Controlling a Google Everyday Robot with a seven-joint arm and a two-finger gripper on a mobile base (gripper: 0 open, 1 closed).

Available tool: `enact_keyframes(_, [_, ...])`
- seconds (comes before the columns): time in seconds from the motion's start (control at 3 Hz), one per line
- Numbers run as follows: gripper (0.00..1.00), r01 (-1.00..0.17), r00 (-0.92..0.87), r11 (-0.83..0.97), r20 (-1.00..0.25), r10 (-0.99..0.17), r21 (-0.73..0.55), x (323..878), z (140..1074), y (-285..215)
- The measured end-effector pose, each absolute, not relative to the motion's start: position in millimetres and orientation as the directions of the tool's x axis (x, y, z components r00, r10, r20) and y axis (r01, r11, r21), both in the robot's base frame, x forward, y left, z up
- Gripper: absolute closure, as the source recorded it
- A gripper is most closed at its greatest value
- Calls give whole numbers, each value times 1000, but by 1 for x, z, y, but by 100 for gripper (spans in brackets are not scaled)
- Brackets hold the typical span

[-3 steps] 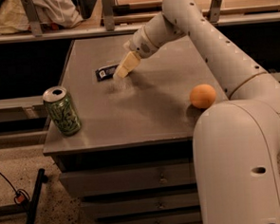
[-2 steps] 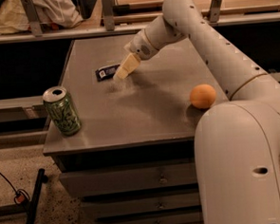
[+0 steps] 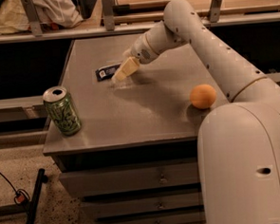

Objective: Move rxbar blueberry near orange

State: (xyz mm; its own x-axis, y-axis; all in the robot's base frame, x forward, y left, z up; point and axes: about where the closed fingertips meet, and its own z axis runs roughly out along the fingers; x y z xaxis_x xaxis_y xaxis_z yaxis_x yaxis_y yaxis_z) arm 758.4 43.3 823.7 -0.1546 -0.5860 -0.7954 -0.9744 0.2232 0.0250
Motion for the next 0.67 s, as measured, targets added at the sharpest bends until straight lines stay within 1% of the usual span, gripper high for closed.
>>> enact_keyframes(0.67, [64,-975,-160,219,-798,-581,36,757,818,49])
